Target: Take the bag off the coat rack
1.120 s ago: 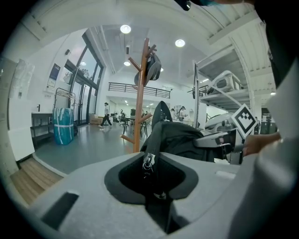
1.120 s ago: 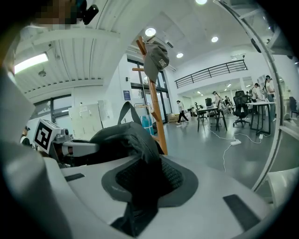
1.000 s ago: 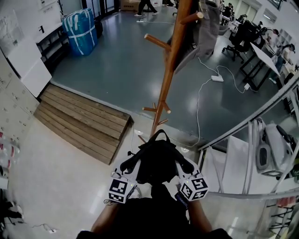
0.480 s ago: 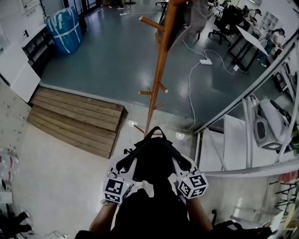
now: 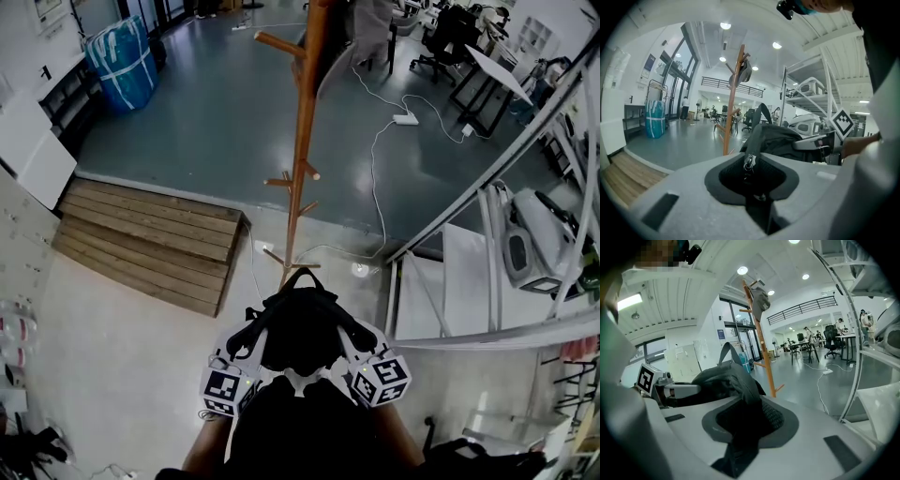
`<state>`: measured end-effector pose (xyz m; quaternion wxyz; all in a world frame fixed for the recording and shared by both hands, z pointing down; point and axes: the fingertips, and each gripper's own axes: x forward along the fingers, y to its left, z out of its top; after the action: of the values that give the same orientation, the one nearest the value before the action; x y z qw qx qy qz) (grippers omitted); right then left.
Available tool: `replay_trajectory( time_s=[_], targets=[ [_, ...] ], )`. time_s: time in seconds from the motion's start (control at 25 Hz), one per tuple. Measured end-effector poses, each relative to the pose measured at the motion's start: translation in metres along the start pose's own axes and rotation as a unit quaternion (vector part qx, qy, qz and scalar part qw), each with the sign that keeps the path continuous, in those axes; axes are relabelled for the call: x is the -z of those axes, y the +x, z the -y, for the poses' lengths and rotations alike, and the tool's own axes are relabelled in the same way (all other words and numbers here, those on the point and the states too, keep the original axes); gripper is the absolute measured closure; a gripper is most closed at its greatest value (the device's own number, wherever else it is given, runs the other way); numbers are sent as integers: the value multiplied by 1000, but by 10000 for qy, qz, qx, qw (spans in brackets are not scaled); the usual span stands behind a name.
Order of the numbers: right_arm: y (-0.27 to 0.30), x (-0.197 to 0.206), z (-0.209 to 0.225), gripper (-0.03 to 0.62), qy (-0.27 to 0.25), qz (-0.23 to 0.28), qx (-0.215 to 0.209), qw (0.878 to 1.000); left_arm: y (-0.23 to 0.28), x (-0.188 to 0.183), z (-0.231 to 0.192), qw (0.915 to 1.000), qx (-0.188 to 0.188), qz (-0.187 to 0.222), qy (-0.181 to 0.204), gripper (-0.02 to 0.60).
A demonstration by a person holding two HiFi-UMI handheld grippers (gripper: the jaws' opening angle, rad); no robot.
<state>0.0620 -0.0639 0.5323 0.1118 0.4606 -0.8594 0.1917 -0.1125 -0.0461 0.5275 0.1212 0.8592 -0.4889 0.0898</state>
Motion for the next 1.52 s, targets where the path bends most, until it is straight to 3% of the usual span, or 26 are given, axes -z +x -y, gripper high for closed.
replay_trajectory(
  time_s=[0.92, 1.52],
  targets=[
    [-78, 3, 42, 511, -137, 82, -437, 9989, -8, -4, 96, 9996, -285, 61, -52, 508],
    [-93, 12, 53, 511, -177, 14, -578, 9982, -9, 3, 120, 9990, -367, 65, -255, 508]
  ],
)
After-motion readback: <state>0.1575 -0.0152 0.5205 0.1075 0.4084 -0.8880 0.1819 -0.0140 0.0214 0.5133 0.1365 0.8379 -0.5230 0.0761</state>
